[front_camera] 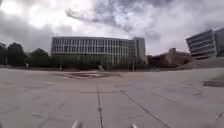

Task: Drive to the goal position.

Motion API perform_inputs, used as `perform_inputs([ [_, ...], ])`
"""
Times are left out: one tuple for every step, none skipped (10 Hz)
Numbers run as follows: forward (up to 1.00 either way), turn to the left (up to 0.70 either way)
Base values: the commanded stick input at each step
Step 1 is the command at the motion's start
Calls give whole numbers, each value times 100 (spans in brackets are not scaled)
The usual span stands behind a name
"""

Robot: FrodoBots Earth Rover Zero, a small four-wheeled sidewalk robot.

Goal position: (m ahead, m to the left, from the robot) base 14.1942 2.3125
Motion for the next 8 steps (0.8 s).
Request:
perform_inputs([
  [100,-34],
  [100,-34],
  [100,-34],
  [100,-27],
  [100,-10],
  [100,0],
  [100,0],
  [100,0],
])
